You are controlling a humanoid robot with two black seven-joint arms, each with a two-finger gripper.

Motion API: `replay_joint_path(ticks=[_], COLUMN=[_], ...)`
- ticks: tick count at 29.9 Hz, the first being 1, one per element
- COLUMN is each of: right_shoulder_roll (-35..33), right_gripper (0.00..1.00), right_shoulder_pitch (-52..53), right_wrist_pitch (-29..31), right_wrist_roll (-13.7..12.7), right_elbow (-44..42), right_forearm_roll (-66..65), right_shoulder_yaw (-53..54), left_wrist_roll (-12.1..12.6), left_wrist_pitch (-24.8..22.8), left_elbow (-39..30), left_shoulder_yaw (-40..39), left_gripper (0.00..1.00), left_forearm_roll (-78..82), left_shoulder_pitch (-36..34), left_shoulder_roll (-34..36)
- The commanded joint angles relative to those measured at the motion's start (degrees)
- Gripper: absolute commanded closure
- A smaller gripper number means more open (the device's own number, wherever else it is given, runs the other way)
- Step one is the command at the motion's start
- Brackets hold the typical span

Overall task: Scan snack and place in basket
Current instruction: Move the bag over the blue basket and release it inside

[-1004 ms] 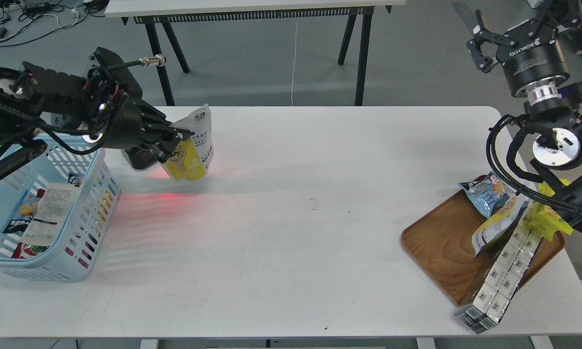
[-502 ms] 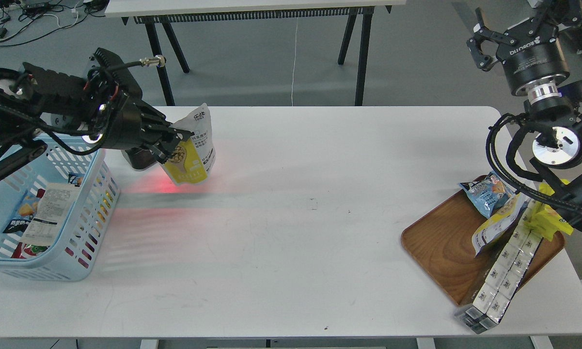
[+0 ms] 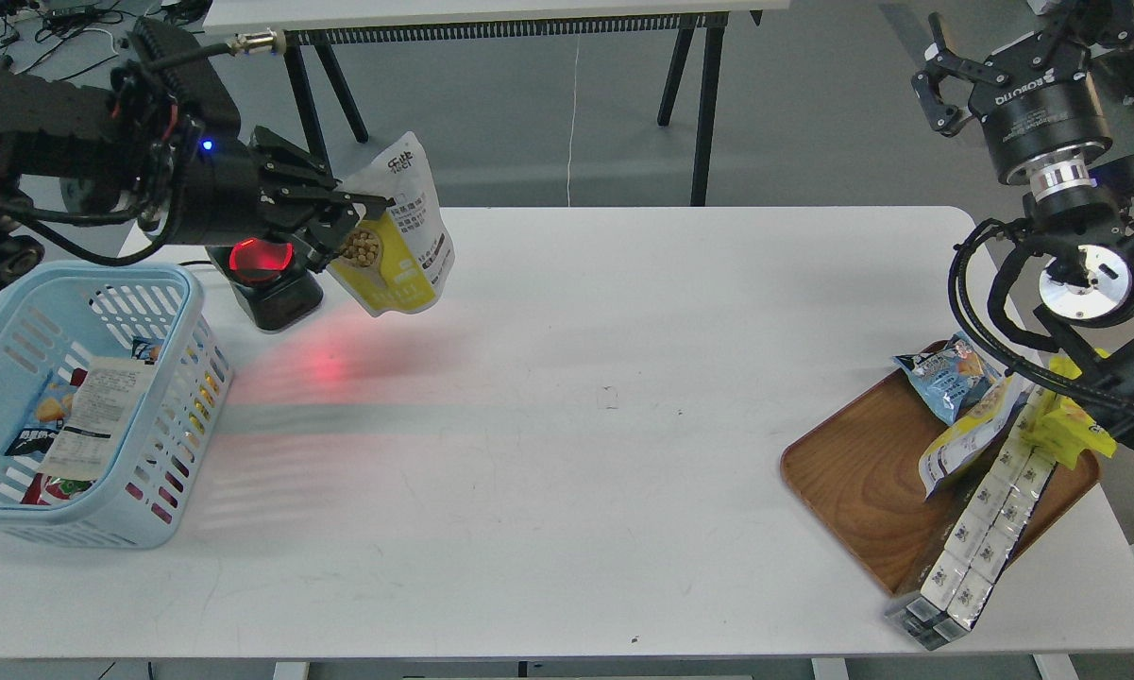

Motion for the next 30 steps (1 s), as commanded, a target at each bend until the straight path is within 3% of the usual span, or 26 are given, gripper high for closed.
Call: replay_joint_path(ticks=[1, 15, 30], right_shoulder_roll=[-0.09, 1.23, 1.32], right_gripper=[0.01, 0.01, 0.01], right_shoulder_pitch=[0.0, -0.09, -0.18], right_wrist_pitch=[0.16, 0.24, 0.51], right_wrist_roll=[-0.01, -0.01, -0.01], right_elbow=[-0.16, -0.25, -0.43], right_forearm_roll=[0.0, -0.09, -0.09], right_shoulder_yaw=[0.0, 0.0, -0.09], left_wrist_roll=[0.01, 0.01, 0.01], left_wrist_pitch=[0.0, 0.0, 0.0], left_elbow=[-0.55, -0.38, 0.07], left_shoulder_yaw=[-1.15, -0.1, 10.7], left_gripper=[1.0, 0.99, 0.99], left_forearm_roll=[-0.81, -3.36, -8.1], left_shoulder_pitch=[0.14, 1.01, 2.51], left_shoulder_roll=[4.77, 22.97, 29.22])
